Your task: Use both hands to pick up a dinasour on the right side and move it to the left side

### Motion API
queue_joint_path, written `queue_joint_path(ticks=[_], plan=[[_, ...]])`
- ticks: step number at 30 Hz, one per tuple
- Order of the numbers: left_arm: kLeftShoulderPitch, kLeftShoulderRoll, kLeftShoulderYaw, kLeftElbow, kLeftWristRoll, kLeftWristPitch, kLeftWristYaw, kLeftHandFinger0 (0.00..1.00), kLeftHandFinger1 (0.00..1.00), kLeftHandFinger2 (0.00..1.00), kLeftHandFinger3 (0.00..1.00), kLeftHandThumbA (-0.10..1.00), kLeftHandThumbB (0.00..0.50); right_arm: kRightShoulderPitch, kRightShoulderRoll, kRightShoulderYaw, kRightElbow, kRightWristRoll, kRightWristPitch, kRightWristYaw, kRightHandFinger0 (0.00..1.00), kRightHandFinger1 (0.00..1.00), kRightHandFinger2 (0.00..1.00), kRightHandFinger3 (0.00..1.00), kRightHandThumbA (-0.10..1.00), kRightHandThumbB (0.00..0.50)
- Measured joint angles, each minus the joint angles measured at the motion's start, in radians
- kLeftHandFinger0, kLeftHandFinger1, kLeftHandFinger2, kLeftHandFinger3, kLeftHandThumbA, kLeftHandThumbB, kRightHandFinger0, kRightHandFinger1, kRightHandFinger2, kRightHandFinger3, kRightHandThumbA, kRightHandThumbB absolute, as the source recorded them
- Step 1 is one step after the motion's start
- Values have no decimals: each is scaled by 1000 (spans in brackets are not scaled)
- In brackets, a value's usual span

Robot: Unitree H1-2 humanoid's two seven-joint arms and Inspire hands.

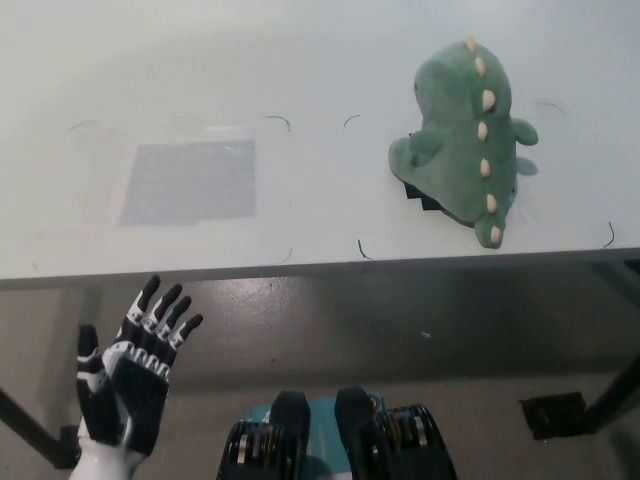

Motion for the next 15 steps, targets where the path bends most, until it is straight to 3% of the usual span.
queue_joint_path(ticks=[8,11,15], plan=[[46,0,-5,-6,-4,-8,-7,1000,1000,1000,1000,1000,412,46,3,3,-7,3,-13,11,1000,1000,1000,1000,1000,479],[46,0,-5,-9,-5,-9,-9,1000,1000,1000,1000,1000,437,46,5,3,-7,5,-19,12,1000,1000,1000,1000,1000,429],[36,0,-5,-84,-3,-8,-5,1000,1000,1000,1000,1000,434,43,20,-4,-14,-3,-61,11,1000,1000,1000,1000,999,408]])
